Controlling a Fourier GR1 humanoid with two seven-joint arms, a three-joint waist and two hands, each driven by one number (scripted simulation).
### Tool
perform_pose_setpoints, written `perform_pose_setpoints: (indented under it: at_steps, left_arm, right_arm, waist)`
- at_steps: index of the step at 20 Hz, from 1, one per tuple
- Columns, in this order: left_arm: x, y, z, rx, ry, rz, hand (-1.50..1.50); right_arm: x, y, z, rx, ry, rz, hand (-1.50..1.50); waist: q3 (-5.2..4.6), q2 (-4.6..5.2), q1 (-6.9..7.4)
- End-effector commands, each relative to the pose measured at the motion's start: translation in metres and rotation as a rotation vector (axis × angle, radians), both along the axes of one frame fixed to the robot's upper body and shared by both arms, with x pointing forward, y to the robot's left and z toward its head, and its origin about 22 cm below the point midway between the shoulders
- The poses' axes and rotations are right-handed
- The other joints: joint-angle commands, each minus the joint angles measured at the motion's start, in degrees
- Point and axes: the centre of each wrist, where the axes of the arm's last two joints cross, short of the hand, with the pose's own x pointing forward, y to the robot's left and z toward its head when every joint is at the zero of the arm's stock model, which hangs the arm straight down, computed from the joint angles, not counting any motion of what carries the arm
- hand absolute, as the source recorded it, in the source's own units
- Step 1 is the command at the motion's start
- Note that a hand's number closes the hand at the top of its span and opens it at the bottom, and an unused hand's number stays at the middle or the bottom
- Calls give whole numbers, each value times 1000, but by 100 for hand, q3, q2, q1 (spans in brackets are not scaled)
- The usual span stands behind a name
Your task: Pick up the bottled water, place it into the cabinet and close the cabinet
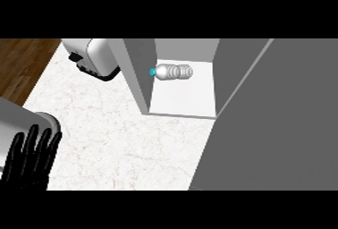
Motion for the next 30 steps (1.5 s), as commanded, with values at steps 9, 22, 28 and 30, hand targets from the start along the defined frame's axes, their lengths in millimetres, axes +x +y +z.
perform_pose_setpoints:
  at_steps: [9,22,28,30]
  left_arm:
    - [-3,7,3,-12,-10,-28,-150]
    - [1,7,11,-6,-61,-117,-150]
    - [0,19,9,16,-29,-64,-150]
    - [-3,18,6,2,-24,-63,-150]
  right_arm:
    - [14,32,-3,178,111,-74,150]
    - [26,46,-41,165,509,202,150]
    - [41,17,-38,335,506,-52,150]
    - [42,8,-37,371,502,-127,150]
  waist:
    - [-3,105,204]
    - [-5,322,703]
    - [23,228,328]
    - [11,232,277]
